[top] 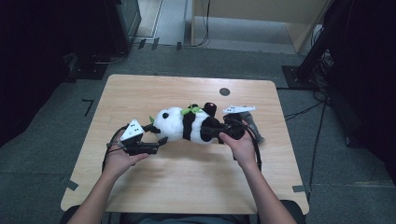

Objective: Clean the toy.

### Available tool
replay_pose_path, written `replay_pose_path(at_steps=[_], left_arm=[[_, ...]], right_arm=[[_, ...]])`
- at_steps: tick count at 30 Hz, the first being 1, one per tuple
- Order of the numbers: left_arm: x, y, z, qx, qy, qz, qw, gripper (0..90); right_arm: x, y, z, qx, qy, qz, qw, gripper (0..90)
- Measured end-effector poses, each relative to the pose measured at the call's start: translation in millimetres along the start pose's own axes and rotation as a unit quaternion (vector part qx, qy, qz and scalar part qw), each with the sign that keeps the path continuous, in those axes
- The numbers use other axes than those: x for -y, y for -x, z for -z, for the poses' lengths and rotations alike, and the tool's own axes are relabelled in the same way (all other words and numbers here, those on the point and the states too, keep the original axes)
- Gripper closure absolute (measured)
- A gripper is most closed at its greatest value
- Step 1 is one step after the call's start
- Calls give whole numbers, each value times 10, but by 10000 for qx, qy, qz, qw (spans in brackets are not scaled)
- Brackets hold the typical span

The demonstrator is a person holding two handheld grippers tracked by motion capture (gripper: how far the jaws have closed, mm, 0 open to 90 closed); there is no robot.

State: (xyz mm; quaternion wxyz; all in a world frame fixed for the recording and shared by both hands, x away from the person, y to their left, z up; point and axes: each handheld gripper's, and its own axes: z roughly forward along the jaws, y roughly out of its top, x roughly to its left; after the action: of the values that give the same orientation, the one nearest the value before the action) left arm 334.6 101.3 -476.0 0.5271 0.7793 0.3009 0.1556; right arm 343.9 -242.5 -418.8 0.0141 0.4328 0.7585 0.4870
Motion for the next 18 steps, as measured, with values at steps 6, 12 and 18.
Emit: replay_pose_path(at_steps=[6,12,18], left_arm=[[-5,4,-40,-46,-62,47,10000,244],[-120,-8,-24,16,-397,205,9990,526],[-172,13,39,-28,-339,373,9987,668]], right_arm=[[-1,-30,4,-101,-128,54,9999,648],[2,-19,-10,14,-149,146,9998,623],[29,4,-28,129,-44,267,9996,563]])
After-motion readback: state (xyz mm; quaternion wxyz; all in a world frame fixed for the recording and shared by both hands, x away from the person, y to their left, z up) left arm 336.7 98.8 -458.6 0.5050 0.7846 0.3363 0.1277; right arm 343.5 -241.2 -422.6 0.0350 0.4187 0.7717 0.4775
